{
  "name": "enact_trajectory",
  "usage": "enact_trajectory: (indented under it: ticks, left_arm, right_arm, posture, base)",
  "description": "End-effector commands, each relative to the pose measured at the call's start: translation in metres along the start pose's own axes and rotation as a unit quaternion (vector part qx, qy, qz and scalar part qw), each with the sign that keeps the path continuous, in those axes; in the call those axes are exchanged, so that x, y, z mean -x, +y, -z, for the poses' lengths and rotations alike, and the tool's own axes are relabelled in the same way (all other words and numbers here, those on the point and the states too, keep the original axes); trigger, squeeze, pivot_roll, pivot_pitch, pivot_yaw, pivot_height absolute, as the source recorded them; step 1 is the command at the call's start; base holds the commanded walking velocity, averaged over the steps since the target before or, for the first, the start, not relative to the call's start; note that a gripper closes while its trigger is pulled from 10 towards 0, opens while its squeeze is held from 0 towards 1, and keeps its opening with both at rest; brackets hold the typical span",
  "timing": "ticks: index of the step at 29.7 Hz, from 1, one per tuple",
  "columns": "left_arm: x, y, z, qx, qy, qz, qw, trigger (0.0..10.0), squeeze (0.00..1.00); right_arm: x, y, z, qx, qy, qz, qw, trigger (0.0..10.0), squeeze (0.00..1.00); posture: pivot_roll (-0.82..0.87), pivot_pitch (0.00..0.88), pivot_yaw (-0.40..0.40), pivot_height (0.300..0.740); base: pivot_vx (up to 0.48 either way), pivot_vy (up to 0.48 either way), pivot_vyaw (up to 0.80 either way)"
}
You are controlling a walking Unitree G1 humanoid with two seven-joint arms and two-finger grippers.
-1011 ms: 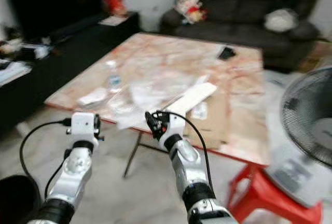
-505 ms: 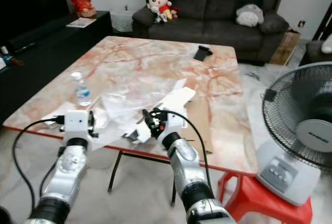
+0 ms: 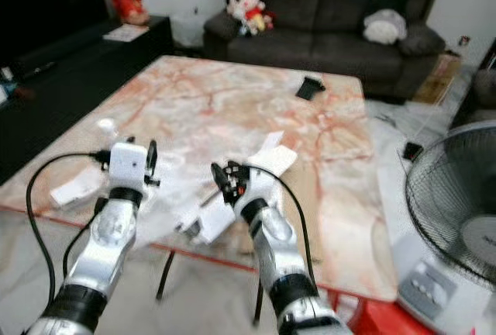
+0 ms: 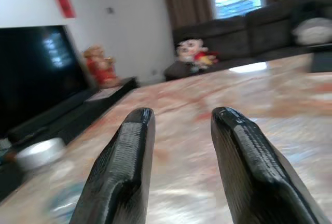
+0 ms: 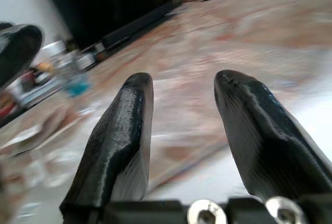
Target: Picking trash to rubbish bin
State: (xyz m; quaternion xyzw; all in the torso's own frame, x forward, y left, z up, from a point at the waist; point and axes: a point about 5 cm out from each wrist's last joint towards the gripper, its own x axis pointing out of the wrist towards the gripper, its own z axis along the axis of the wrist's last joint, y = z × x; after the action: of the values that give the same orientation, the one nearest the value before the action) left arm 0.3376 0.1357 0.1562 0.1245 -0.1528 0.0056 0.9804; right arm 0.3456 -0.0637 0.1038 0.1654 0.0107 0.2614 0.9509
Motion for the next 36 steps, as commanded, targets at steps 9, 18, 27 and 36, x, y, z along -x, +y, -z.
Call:
enact_trajectory:
  ticks: [9,18,27,36]
  left_arm:
    - [0.016,-0.007,0.024,0.019,0.052,0.016,0.998,10.0,0.0]
    - [0.014,0.004,0.025,-0.005,0.058,0.004,0.998,10.0,1.0]
    - [0.016,0.007,0.028,-0.084,0.057,0.117,0.988,10.0,1.0]
    - [0.014,0.025,0.038,-0.166,0.082,0.145,0.972,10.0,1.0]
  right_arm:
    - [-0.008,0.01,-0.007,-0.004,-0.015,-0.012,1.0,10.0,0.0]
    - [-0.008,0.01,-0.006,-0.004,-0.013,-0.011,1.0,10.0,0.0]
    - [-0.006,0.009,-0.004,-0.003,-0.008,-0.011,1.0,10.0,0.0]
    - [-0.006,0.01,-0.003,-0.004,-0.007,-0.012,1.0,10.0,0.0]
  posture:
    - [0.0,0.008,-0.022,0.74]
    - [0.0,0.011,-0.024,0.74]
    - [0.0,0.017,-0.031,0.74]
    - [0.0,0.021,-0.031,0.74]
  base:
    - [0.039,0.0,0.0]
    - [0.0,0.0,0.0]
    - [0.0,0.0,0.0]
    - [0.0,0.0,0.0]
